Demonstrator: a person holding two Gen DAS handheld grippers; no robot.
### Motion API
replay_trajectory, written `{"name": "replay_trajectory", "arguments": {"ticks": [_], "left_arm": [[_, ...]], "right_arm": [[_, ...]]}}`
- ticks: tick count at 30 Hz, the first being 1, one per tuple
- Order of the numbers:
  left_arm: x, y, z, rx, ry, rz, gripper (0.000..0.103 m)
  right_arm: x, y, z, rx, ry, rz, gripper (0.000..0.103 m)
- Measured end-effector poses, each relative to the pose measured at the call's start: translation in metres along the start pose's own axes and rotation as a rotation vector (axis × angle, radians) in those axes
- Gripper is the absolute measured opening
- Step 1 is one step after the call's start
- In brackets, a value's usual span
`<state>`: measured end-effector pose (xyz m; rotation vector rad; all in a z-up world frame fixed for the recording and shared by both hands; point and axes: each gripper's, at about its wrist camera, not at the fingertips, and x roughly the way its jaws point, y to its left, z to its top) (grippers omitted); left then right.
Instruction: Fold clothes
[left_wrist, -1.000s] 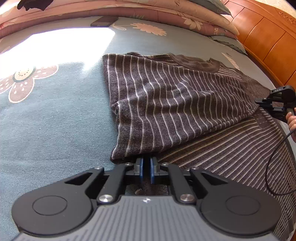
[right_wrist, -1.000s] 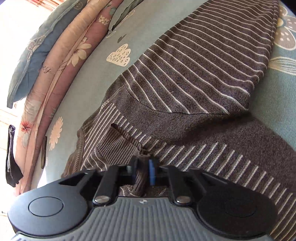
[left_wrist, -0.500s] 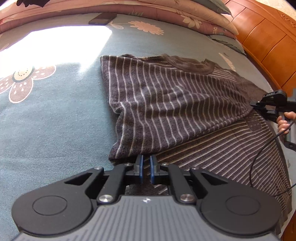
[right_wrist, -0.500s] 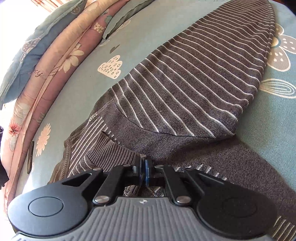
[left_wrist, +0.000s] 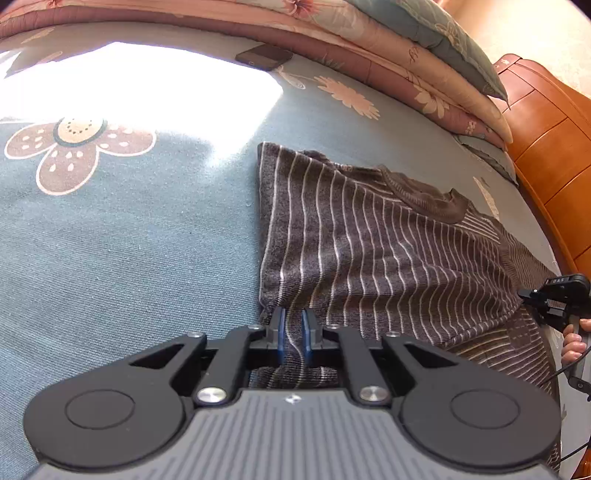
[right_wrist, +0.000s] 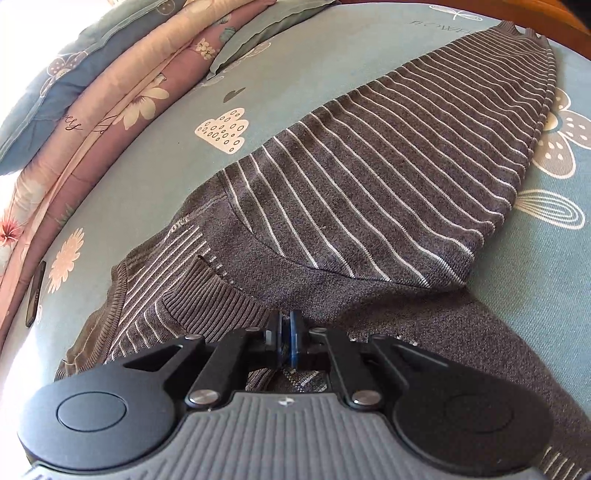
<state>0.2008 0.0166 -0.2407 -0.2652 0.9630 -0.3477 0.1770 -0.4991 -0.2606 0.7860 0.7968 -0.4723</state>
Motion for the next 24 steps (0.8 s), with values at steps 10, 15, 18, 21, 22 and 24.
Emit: {"name": "replay_trajectory", "arguments": {"ticks": [10, 15, 18, 21, 22, 24], "left_arm": [[-0.007, -0.014, 0.014, 0.119, 0.017, 0.043, 0.016], [0.026, -0.043, 0.055, 0.2, 0.004, -0.06, 0.022], [0.062, -0.06, 0.067, 0.254, 0.027, -0.051, 0.023], [0.09, -0.066, 0.07, 0.264, 0.081, -0.001, 0.023], [0.092, -0.066, 0.068, 0.273, 0.079, 0.02, 0.023], [0.09, -0.065, 0.066, 0.279, 0.069, 0.021, 0.023]], "right_arm": [[-0.03, 0.041, -0.008, -0.18, -0.004, 0.08, 0.012], [-0.034, 0.095, -0.034, -0.455, 0.056, 0.153, 0.013], [-0.042, 0.125, -0.051, -0.614, -0.011, 0.159, 0.013], [-0.04, 0.138, -0.054, -0.693, -0.051, 0.094, 0.015], [-0.034, 0.135, -0.05, -0.685, -0.04, 0.057, 0.015], [-0.023, 0.125, -0.039, -0.648, -0.008, 0.012, 0.015]]}}
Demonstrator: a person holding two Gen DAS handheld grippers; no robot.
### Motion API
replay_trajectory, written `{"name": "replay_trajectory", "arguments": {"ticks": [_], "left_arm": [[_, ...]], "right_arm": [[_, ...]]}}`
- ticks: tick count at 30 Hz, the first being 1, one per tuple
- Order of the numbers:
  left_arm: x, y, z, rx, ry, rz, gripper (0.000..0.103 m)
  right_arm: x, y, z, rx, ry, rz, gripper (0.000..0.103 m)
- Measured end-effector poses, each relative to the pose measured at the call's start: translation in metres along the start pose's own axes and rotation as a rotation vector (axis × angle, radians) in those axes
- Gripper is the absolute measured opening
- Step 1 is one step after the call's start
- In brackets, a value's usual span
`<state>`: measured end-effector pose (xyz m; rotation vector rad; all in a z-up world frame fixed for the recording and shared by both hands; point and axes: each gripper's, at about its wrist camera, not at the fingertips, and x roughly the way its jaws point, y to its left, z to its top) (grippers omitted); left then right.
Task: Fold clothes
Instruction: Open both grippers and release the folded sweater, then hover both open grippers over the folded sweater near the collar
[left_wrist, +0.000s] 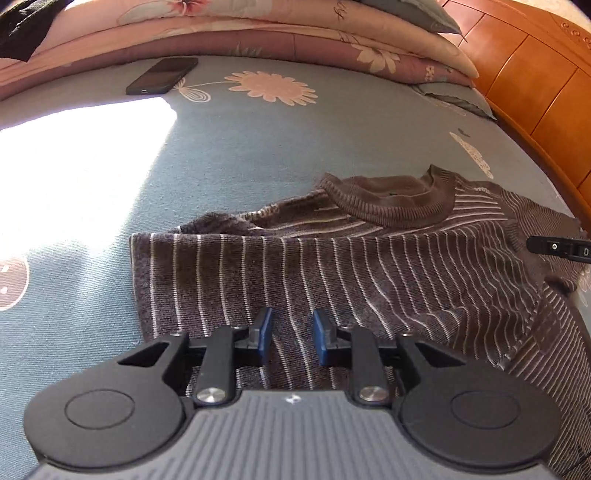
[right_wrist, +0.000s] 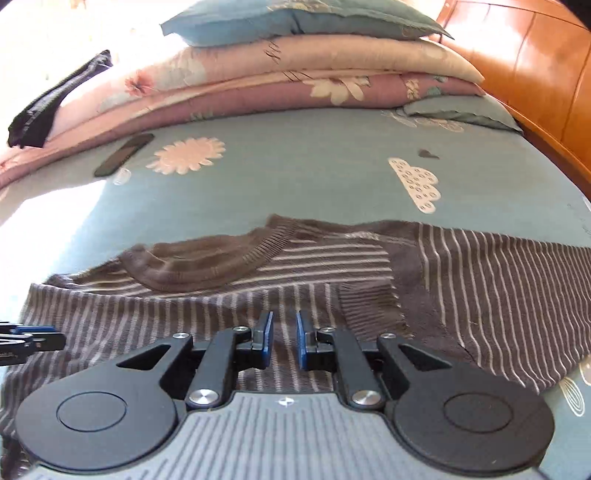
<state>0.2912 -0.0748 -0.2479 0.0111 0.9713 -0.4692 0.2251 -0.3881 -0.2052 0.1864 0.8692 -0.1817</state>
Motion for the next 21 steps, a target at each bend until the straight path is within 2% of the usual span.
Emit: {"name": "replay_trajectory", "arguments": {"ticks": [3, 6, 11, 14, 15, 18, 21], "left_arm": [[-0.002, -0.003, -0.003, 0.01, -0.004, -0.003, 0.025], [0.001, -0.005, -0.003, 0.024, -0.006, -0.001, 0.028], [0.003, -0.003, -0.001, 0.002, -0.012, -0.023, 0.034], [0.0, -0.006, 0.0, 0.003, -0.017, -0.052, 0.035], [-0.003, -0.008, 0.001, 0.001, -0.02, -0.078, 0.035], [-0.014, -0.022, 0.002, 0.035, -0.047, -0.153, 0.035], [-0.024, -0.042, -0.004, 0.113, -0.064, -0.234, 0.035]], "right_arm": [[0.012, -0.013, 0.001, 0.031, 0.025, 0.043, 0.024], [0.03, -0.011, 0.003, 0.048, 0.039, 0.096, 0.038], [0.056, 0.028, 0.008, -0.122, 0.094, 0.19, 0.038], [0.075, 0.051, 0.007, -0.254, 0.09, 0.124, 0.035], [0.079, 0.052, 0.01, -0.254, 0.055, 0.094, 0.034], [0.077, 0.044, 0.024, -0.167, 0.039, 0.063, 0.03], [0.045, 0.041, 0.024, -0.173, -0.01, 0.126, 0.03]]}}
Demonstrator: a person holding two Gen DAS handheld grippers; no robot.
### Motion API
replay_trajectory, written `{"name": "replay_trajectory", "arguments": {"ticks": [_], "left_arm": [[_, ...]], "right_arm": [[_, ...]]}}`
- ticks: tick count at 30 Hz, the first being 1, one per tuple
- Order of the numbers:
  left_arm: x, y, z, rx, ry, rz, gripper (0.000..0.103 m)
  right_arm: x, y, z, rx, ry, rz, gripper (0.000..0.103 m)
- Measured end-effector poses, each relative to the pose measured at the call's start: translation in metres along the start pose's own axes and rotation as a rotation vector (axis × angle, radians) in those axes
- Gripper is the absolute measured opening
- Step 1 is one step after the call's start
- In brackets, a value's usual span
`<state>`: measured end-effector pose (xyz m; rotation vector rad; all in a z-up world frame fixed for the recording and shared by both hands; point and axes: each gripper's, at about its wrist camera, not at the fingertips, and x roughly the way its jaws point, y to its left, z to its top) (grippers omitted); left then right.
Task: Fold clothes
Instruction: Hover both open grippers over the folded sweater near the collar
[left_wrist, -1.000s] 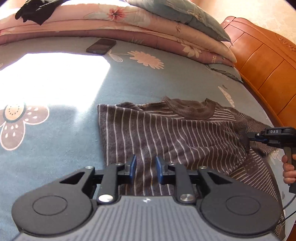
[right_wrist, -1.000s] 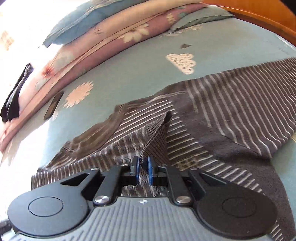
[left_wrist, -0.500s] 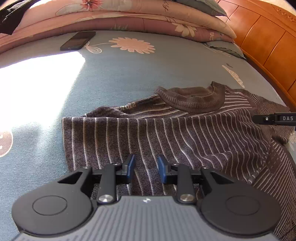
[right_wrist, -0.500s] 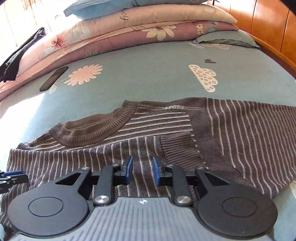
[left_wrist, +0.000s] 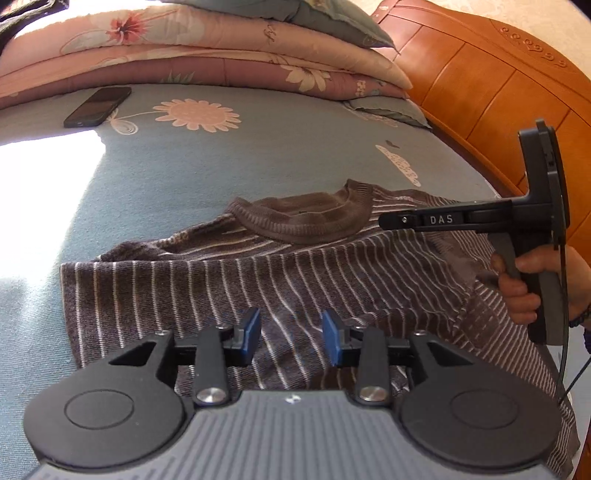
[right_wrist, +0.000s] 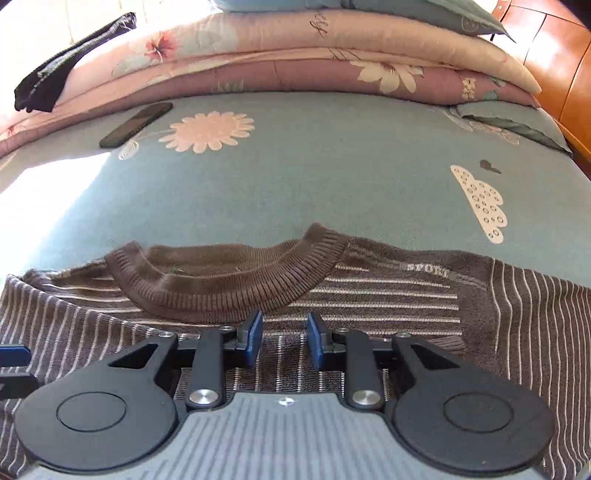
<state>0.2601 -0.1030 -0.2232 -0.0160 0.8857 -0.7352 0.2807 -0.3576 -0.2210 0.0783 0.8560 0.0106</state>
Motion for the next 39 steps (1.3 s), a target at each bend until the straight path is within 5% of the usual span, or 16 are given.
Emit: {"name": "replay_trajectory", "arguments": {"ticks": [5, 12, 17, 22, 28, 35, 39], "left_arm": [[0.006, -0.025, -0.02, 0.078, 0.076, -0.101, 0.036], [0.014, -0.017, -0.05, 0.015, 0.249, -0.123, 0.035], [0.0, -0.013, -0.056, 0.003, 0.284, -0.153, 0.035], [-0.01, -0.008, -0.044, 0.051, 0.218, -0.135, 0.037], [0.011, -0.008, -0.039, 0.071, 0.2, -0.089, 0.039], [-0.004, -0.009, -0.058, 0.048, 0.287, -0.11, 0.039], [-0.009, -0.011, -0.038, 0.061, 0.205, -0.13, 0.04]], "right_arm": [[-0.041, 0.011, -0.024, -0.09, 0.065, 0.251, 0.03], [-0.023, 0.045, -0.049, -0.148, 0.197, 0.414, 0.03], [-0.002, 0.053, -0.062, -0.093, 0.321, 0.438, 0.031], [-0.019, 0.055, -0.08, -0.127, 0.403, 0.473, 0.031], [-0.017, 0.052, -0.062, -0.024, 0.283, 0.427, 0.031], [-0.018, 0.048, -0.082, 0.03, 0.371, 0.43, 0.031], [-0.026, 0.04, -0.065, 0.045, 0.322, 0.418, 0.031]]}}
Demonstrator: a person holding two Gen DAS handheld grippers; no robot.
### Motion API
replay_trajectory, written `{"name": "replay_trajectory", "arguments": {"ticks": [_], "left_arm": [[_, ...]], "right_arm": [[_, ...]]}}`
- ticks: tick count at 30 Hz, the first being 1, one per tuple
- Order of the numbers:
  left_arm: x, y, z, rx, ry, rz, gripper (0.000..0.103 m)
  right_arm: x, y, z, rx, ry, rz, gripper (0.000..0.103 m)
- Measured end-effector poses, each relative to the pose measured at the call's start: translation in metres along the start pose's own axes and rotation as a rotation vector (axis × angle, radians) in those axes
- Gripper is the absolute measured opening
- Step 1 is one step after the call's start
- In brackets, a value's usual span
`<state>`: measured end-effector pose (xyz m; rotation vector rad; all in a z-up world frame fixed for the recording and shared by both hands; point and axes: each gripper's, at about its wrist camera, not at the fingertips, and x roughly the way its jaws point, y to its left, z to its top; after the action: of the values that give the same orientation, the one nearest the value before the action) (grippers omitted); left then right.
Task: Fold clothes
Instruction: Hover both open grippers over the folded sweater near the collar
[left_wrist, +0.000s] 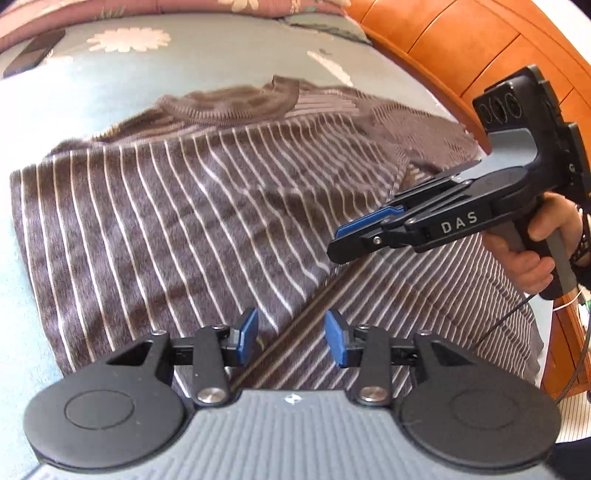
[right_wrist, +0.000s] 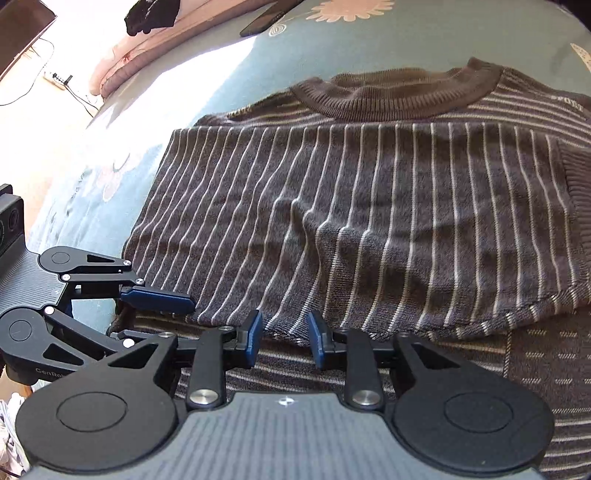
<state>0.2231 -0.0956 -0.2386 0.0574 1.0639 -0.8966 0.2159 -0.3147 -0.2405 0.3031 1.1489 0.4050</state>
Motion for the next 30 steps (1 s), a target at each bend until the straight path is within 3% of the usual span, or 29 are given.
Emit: {"name": "replay_trajectory", "arguments": {"ticks": [4, 8, 10, 13, 16, 18, 20, 23, 28, 30], "left_arm": [[0.013, -0.003, 0.018, 0.02, -0.087, -0.054, 0.042], [0.041, -0.011, 0.007, 0.025, 0.0, -0.091, 0.042], [0.041, -0.015, -0.009, 0.015, 0.02, -0.108, 0.044], [0.029, -0.012, -0.006, -0.022, 0.043, -0.133, 0.045], [0.019, -0.01, 0.009, -0.004, -0.046, -0.119, 0.046], [0.027, -0.01, 0.02, -0.015, -0.077, -0.152, 0.046], [0.038, -0.012, 0.026, -0.004, -0.094, -0.178, 0.046], [0.068, -0.016, 0.02, -0.006, 0.0, -0.2, 0.046], [0.056, -0.025, 0.0, 0.006, 0.053, -0.251, 0.046], [0.048, -0.025, 0.006, 0.017, 0.064, -0.247, 0.046]], "right_arm": [[0.005, -0.013, 0.017, 0.061, -0.051, -0.028, 0.032], [0.011, -0.02, 0.0, 0.09, -0.028, -0.051, 0.032], [0.007, -0.021, -0.007, 0.1, 0.008, -0.042, 0.032], [-0.002, -0.022, -0.002, 0.104, 0.022, -0.029, 0.033], [-0.007, -0.029, 0.018, 0.127, -0.058, -0.032, 0.037], [-0.01, -0.033, 0.033, 0.143, -0.114, -0.035, 0.04], [0.002, -0.042, 0.045, 0.158, -0.102, -0.039, 0.04], [0.022, -0.057, 0.053, 0.192, -0.073, -0.035, 0.037], [0.017, -0.076, 0.056, 0.251, -0.127, -0.037, 0.022], [0.013, -0.079, 0.056, 0.273, -0.133, -0.029, 0.022]]}}
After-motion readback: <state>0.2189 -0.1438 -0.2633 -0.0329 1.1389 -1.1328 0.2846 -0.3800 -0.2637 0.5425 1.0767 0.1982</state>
